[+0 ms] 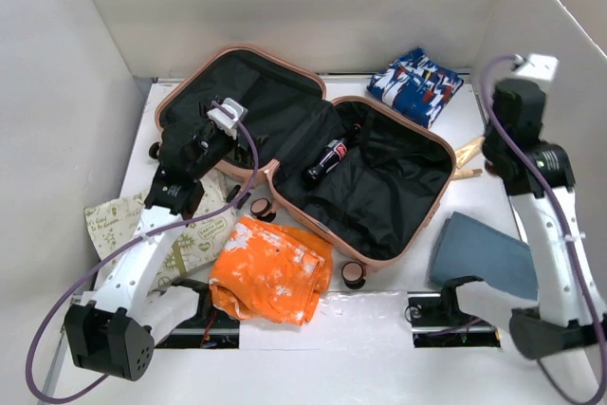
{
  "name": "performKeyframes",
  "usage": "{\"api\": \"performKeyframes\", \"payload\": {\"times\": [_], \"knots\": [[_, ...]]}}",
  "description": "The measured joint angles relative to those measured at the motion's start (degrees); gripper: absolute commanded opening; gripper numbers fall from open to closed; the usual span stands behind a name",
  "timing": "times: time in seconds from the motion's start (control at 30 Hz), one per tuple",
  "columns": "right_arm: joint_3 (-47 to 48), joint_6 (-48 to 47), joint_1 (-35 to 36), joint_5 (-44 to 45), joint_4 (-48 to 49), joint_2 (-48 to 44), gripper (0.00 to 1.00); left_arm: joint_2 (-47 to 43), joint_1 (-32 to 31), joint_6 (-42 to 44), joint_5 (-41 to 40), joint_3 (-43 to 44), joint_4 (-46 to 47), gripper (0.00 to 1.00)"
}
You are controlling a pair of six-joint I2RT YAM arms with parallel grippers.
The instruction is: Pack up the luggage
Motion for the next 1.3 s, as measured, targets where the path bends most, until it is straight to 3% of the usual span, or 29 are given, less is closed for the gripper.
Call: {"api": "performKeyframes", "payload": {"times": [0.1,0.2,0.3,0.43,0.63,0.9,1.3], "knots": [[8.22,-1.81,12.26,7.1,1.42,6.19,0.0,-0.76,-0.22,-0.02,-1.33,-0.13,0.07,1.0],[12.22,-2.19,21.68,8.85,4.68,12.02,0.0,-2.21,-0.74,0.04,-3.04,-1.29,0.24,1.0],[13.07,-0.76,27.47,5.16,7.69,17.05,0.0,-3.3,-1.27,0.17,-4.61,-2.1,0.09,1.0],[12.55,4.68,29.46,-5.53,10.16,21.59,0.0,-4.72,-1.53,0.24,-6.38,-3.41,0.17,1.0],[7.58,12.26,27.36,-22.64,12.74,22.93,0.0,-5.31,-1.53,0.26,-8.33,-4.79,0.28,1.0],[-10.05,29.31,13.2,-47.3,27.56,23.37,0.0,-5.33,-1.53,0.46,-9.05,-5.62,0.48,1.0],[-14.49,40.46,1.25,-67.91,40.98,35.04,0.0,-5.88,-1.53,1.07,-9.18,-6.47,0.55,1.0]]}}
